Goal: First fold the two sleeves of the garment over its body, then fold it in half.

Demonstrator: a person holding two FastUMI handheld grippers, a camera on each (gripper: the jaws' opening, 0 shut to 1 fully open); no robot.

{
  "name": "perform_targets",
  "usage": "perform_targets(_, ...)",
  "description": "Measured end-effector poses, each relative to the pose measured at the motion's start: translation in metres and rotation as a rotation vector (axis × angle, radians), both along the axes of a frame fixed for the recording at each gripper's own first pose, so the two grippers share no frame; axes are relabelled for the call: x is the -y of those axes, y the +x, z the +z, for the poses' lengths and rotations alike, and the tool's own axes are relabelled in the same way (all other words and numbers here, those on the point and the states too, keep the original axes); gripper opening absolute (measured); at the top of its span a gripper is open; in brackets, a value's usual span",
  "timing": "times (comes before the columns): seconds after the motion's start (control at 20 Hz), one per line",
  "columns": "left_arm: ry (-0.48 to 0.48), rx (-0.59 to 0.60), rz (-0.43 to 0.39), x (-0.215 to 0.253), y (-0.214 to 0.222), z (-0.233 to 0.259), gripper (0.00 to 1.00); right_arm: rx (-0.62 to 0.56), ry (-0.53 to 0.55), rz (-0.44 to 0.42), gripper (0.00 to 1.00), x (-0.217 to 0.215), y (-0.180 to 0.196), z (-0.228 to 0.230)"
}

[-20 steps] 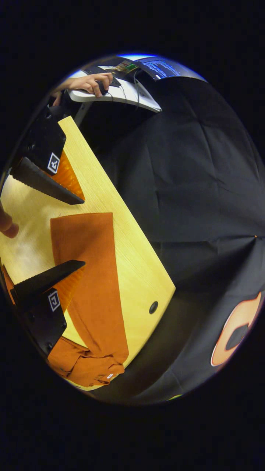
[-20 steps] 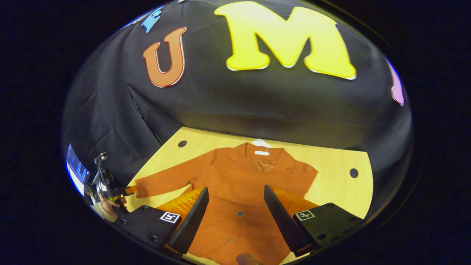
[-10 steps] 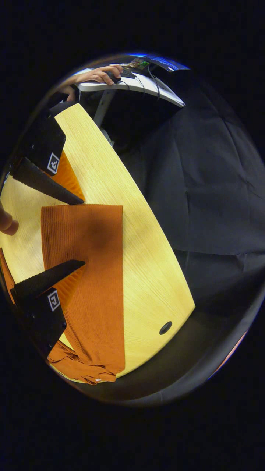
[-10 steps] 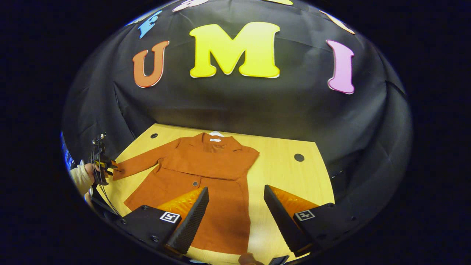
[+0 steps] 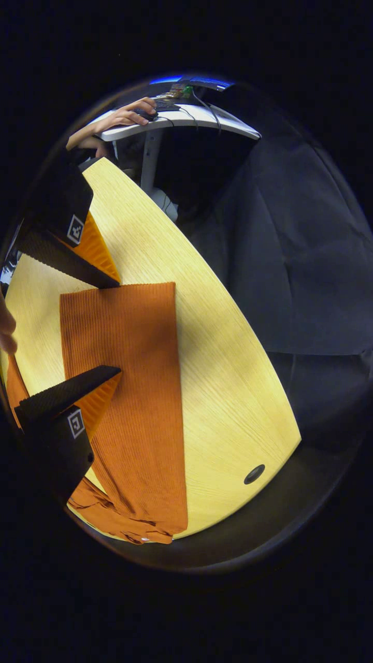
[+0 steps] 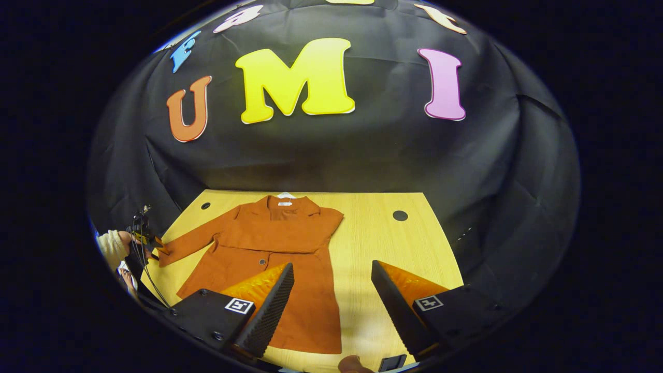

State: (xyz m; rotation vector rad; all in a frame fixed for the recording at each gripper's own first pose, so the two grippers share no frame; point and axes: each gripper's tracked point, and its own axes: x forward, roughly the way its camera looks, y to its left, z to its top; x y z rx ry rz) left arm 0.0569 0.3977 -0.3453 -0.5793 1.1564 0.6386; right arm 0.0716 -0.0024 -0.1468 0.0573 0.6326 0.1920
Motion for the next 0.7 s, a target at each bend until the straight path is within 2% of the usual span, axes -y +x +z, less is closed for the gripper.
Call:
perform_targets(0.1, -0.026, -0.024, -0.002, 0.001, 0.001, -0.001, 0.99, -0.004, 0.021, -0.009, 0.96, 0.001, 0.0, 0.0)
perform_targets(0.15, -0.033, -0.03, -0.004, 0.001, 0.0, -0.002, 0.92, -0.007, 0.03, -0.012, 0.96, 0.0, 0.0, 0.0)
perform_targets(0.2, -0.036, -0.034, -0.004, 0.0, 0.0, -0.001, 0.99, -0.011, 0.035, -0.015, 0.94, 0.001, 0.0, -0.002)
perform_targets(0.3, -0.043, -0.041, 0.0, 0.0, -0.001, -0.002, 0.98, -0.013, 0.037, -0.013, 0.96, 0.002, 0.0, -0.004)
perform_targets(0.35, -0.046, -0.042, 0.006, 0.002, -0.001, -0.002, 0.96, -0.017, 0.041, -0.013, 0.93, 0.003, -0.001, -0.005)
perform_targets(0.45, -0.057, -0.05, 0.007, 0.007, 0.002, 0.0, 0.95, -0.024, 0.049, -0.017, 0.94, 0.003, -0.002, -0.007)
perform_targets(0.55, -0.067, -0.059, -0.007, 0.012, 0.007, -0.001, 0.77, -0.031, 0.059, -0.024, 0.96, 0.005, -0.003, -0.008)
perform_targets(0.6, -0.069, -0.056, -0.016, 0.014, 0.01, 0.001, 0.79, -0.032, 0.063, -0.028, 0.96, 0.008, -0.004, -0.01)
perform_targets(0.7, -0.072, -0.051, -0.023, 0.019, 0.014, 0.003, 0.54, -0.036, 0.069, -0.039, 0.96, 0.013, -0.006, -0.012)
